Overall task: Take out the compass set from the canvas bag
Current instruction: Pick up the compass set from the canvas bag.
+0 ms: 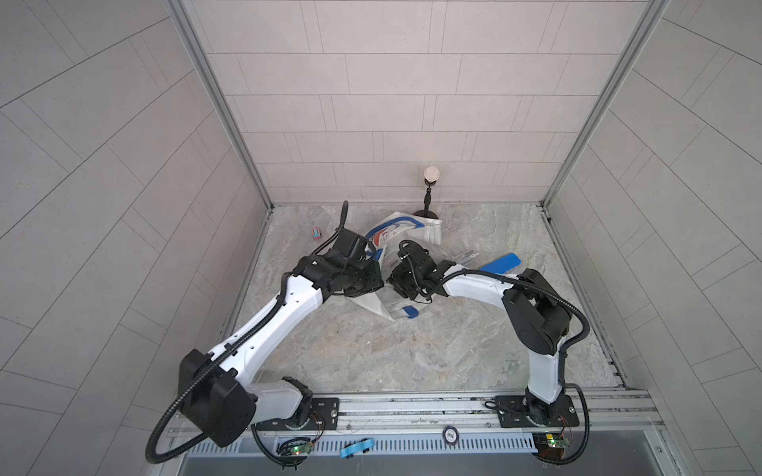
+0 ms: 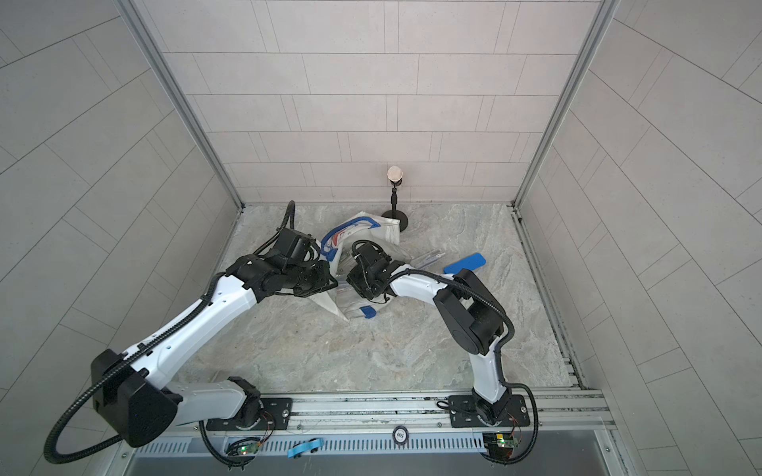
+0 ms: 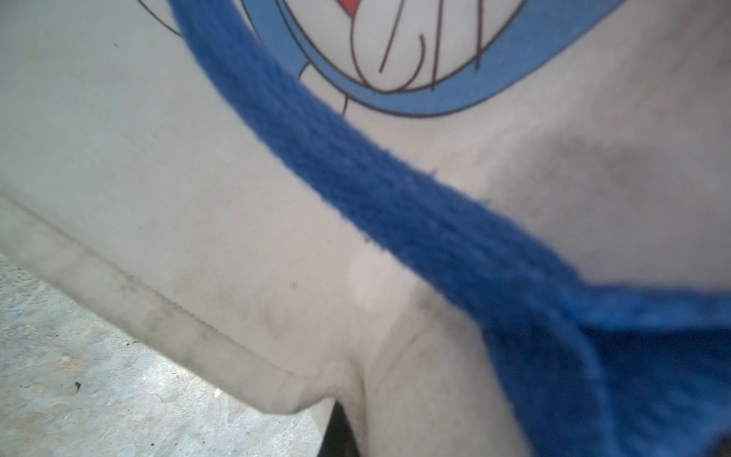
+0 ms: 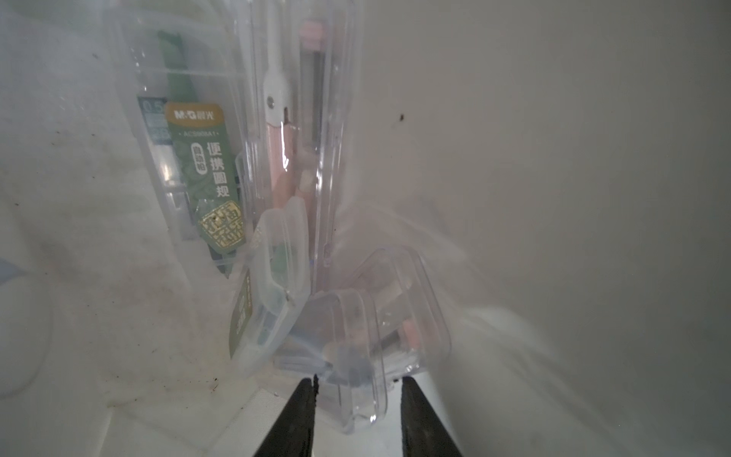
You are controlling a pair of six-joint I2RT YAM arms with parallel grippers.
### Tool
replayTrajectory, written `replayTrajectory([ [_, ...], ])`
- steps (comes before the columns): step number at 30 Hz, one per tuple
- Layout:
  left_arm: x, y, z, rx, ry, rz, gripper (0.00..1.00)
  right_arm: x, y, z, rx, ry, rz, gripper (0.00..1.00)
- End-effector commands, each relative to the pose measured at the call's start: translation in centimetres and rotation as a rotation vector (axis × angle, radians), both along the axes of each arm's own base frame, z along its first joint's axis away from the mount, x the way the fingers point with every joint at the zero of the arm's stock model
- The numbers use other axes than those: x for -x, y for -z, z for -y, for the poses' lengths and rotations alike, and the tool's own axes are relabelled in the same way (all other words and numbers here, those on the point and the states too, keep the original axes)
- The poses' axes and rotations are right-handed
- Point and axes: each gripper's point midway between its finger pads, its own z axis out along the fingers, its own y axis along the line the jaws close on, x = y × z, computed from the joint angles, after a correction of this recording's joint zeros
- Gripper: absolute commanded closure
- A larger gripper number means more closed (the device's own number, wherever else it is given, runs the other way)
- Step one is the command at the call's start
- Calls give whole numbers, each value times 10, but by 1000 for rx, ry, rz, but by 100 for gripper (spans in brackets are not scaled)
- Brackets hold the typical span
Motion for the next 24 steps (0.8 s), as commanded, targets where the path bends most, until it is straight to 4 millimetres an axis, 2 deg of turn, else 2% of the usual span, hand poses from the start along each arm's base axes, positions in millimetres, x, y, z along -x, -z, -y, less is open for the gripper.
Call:
replayTrajectory([
  [1, 5, -6, 1, 28, -5, 7, 100, -17, -3, -6, -70, 84, 23, 61],
  [5, 6, -6, 3, 34, 4, 4, 100, -30, 3, -13, -112, 121, 52, 65],
  [13, 6, -9, 3, 32, 13, 10, 100, -53, -6, -11, -89, 161, 127, 73],
  [16, 5, -9, 4, 33, 15, 8, 100, -60, -5, -18, -92, 153, 126, 75],
  [20, 5, -10, 4, 31, 17, 14, 100, -60, 4, -29, -79, 113, 109, 76],
  [24, 4, -12, 3, 26, 14, 17, 100, -53, 20, -32, -56, 85, 74, 74],
])
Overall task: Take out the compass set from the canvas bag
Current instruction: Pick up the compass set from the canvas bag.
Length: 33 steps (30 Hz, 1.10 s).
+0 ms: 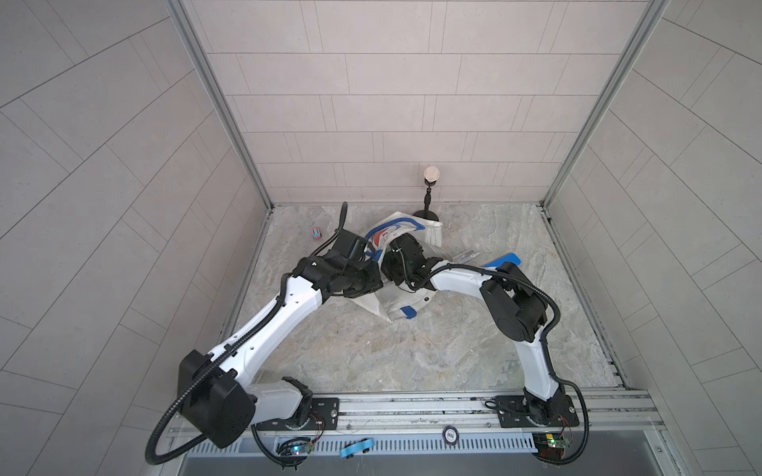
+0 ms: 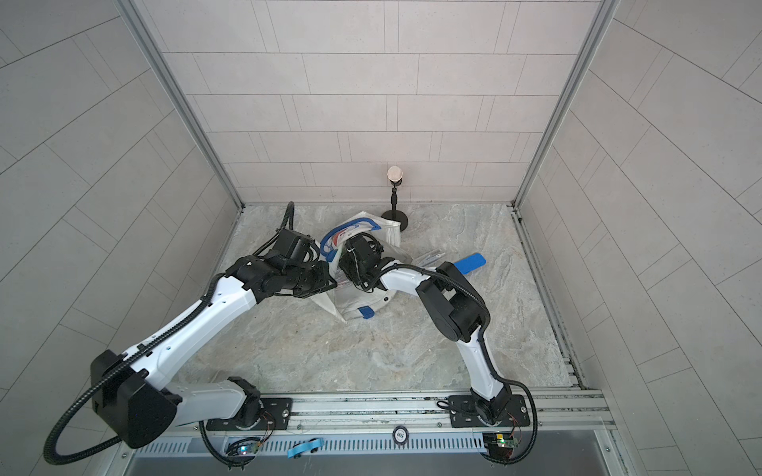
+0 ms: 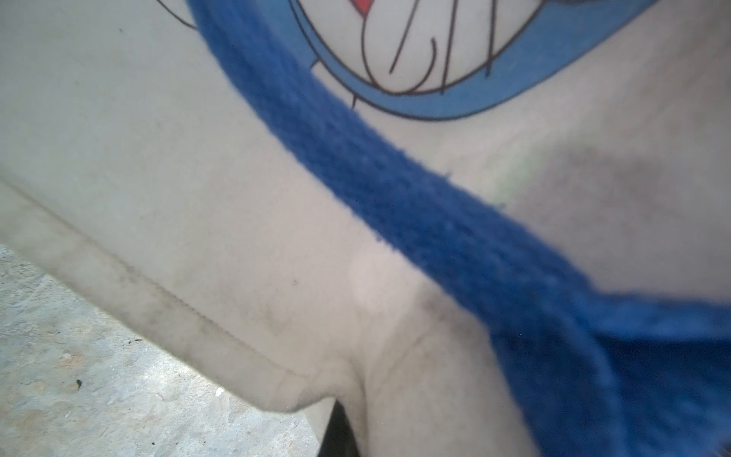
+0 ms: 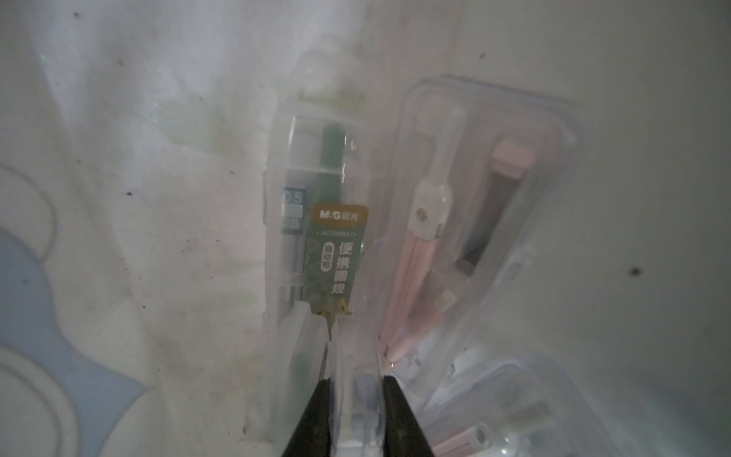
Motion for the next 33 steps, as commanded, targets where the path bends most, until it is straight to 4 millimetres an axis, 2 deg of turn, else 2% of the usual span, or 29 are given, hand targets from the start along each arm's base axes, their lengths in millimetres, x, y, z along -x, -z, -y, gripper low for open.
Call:
replayTrajectory([
  [1, 3, -13, 4, 24, 17, 18, 100, 16, 31, 0, 51, -23, -78, 73],
  [8, 1, -13, 4, 21, 12, 21, 100, 21, 48, 1, 64, -36, -103, 66],
  [16, -3, -14, 5, 16, 11, 20, 100, -10, 37, -23, -13, -52, -28, 64],
  [21, -4, -16, 5, 8, 15, 21, 100, -28, 22, -35, -91, -41, 43, 72],
  [25, -5, -18, 4, 0, 11, 28, 100, -32, 18, -37, -66, -63, 51, 81],
  [29, -9, -18, -2, -25, -16, 40, 100, -27, 16, -31, -64, -66, 42, 89],
  [33, -16, -18, -13, -54, -67, 66, 100, -6, -5, -10, -5, -94, 61, 91],
])
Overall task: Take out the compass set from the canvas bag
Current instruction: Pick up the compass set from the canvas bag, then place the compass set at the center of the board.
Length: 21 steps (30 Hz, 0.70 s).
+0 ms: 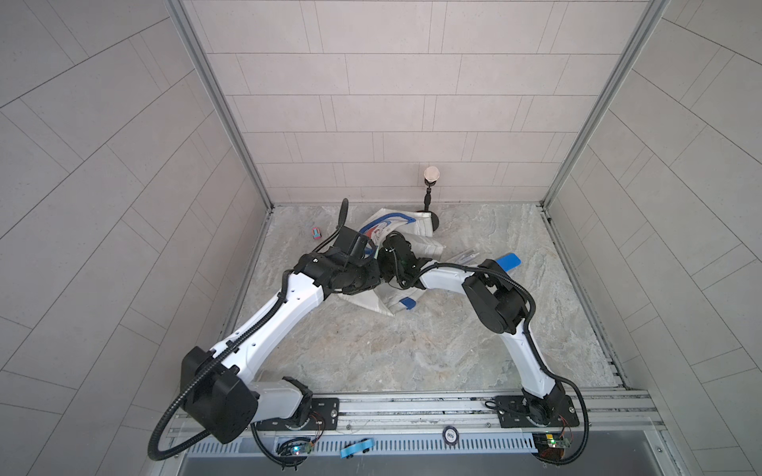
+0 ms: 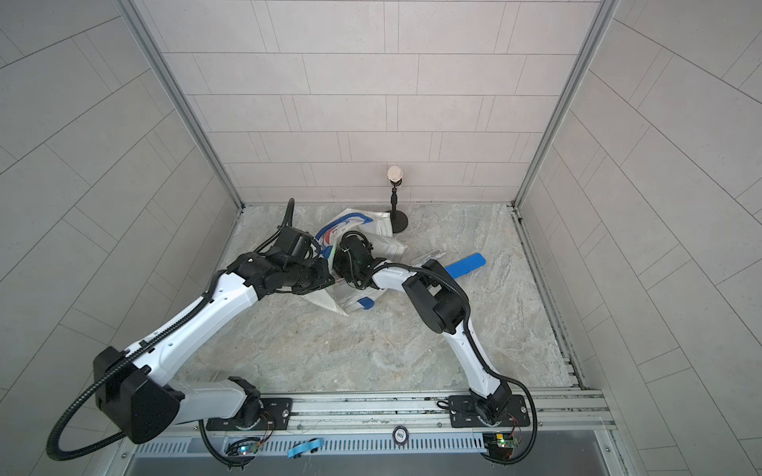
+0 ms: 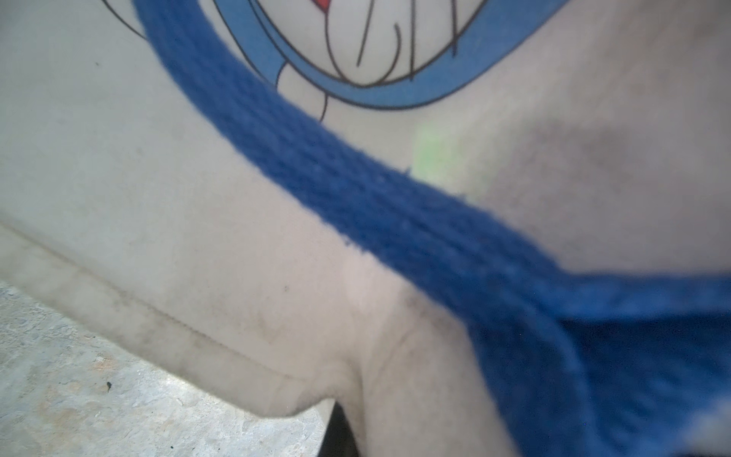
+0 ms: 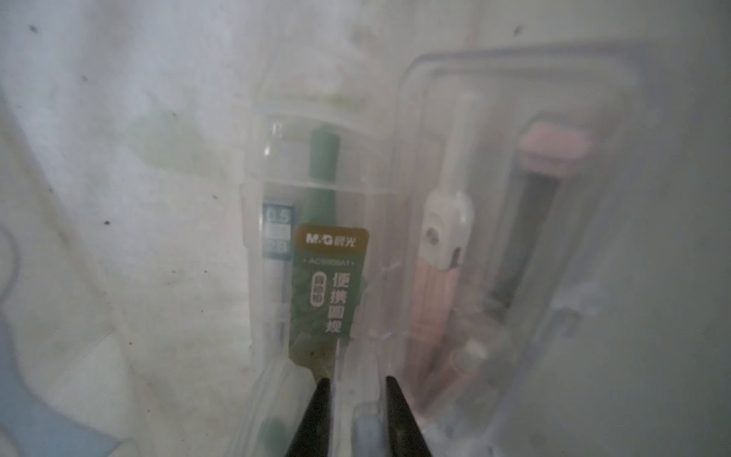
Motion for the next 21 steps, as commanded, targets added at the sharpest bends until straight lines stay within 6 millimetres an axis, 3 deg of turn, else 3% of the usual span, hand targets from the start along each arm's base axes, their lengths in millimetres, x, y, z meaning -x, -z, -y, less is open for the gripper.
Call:
replayTrajectory([
  [1, -8, -17, -7, -3, -41, 56, 100, 20, -24, 27, 76, -5, 10, 91],
  [6, -16, -13, -7, 5, -66, 55, 100, 46, -52, 72, 174, 9, 31, 92],
  [14, -30, -7, 1, 9, -60, 45, 100, 65, -99, 151, 257, 53, 77, 93],
  [17, -35, -9, 2, 9, -61, 54, 100, 74, -113, 190, 258, 98, 89, 93],
  [21, -40, -10, 1, 11, -68, 59, 100, 87, -131, 262, 280, 198, 93, 91],
])
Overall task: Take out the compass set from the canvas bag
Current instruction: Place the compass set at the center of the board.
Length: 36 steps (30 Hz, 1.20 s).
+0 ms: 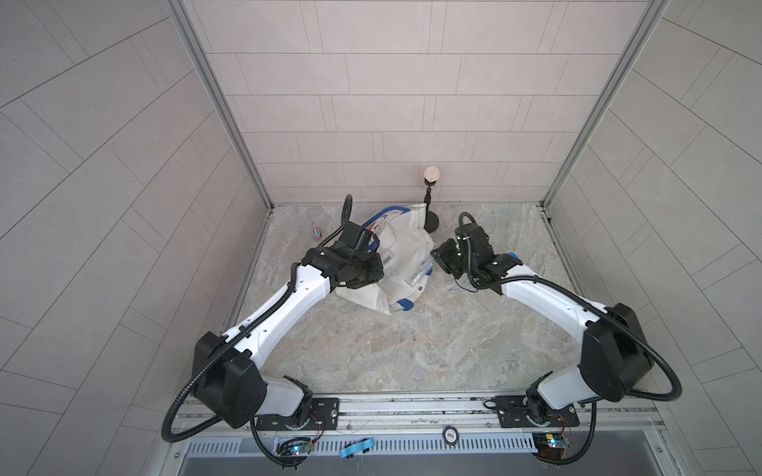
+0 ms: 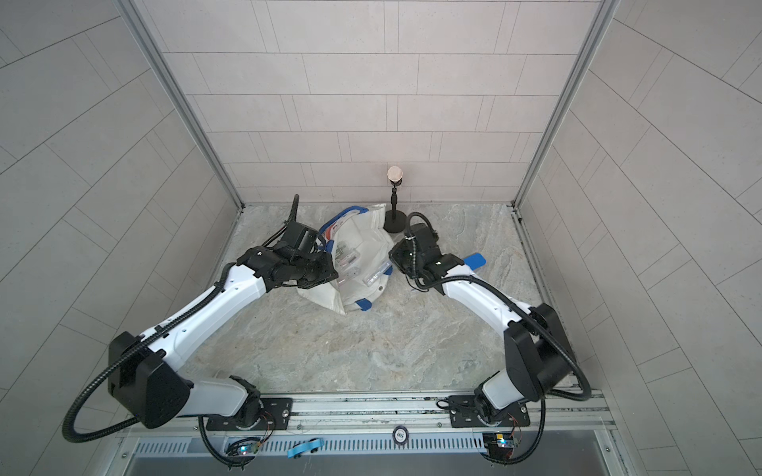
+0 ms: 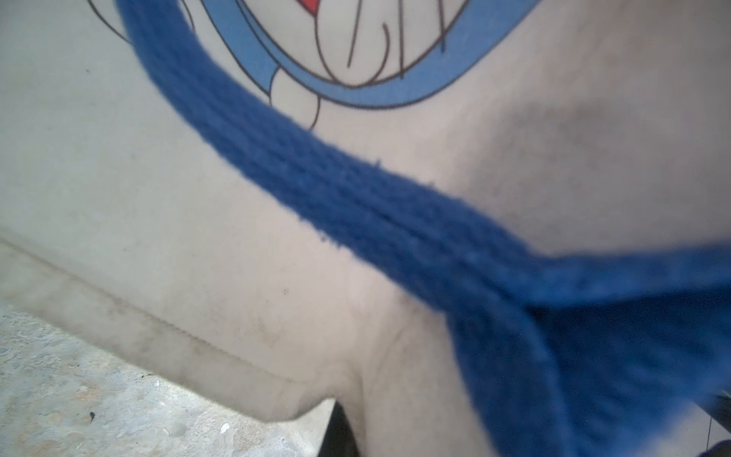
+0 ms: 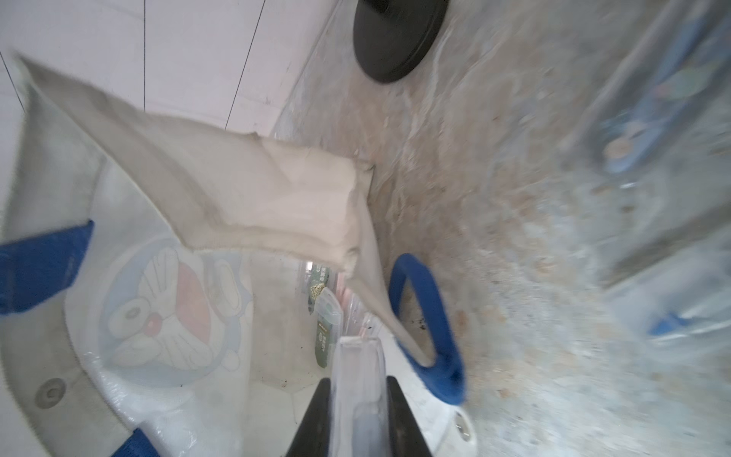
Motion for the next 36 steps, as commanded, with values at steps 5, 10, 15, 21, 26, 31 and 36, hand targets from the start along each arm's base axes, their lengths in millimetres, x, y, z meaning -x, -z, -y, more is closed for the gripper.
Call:
replayTrajectory([
  [5, -19, -19, 3, 30, -15, 63, 100, 39, 4, 122, 75, 147, -49, 89],
  [10, -21, -23, 8, 47, -4, 66, 100, 67, 58, 173, 84, 203, -174, 90],
  [15, -19, -24, 11, 63, 11, 64, 100, 86, 108, 204, 95, 247, -284, 90],
  [21, -9, -27, 10, 49, 66, 64, 100, 86, 157, 209, 83, 233, -385, 88],
  [26, 4, -24, 4, 3, 118, 45, 100, 99, 157, 218, 129, 272, -440, 61],
  [31, 16, -21, -4, -33, 145, 26, 100, 106, 93, 232, 212, 338, -360, 47],
  [36, 20, -18, -6, -41, 147, 18, 100, 82, 30, 177, 145, 242, -179, 49],
])
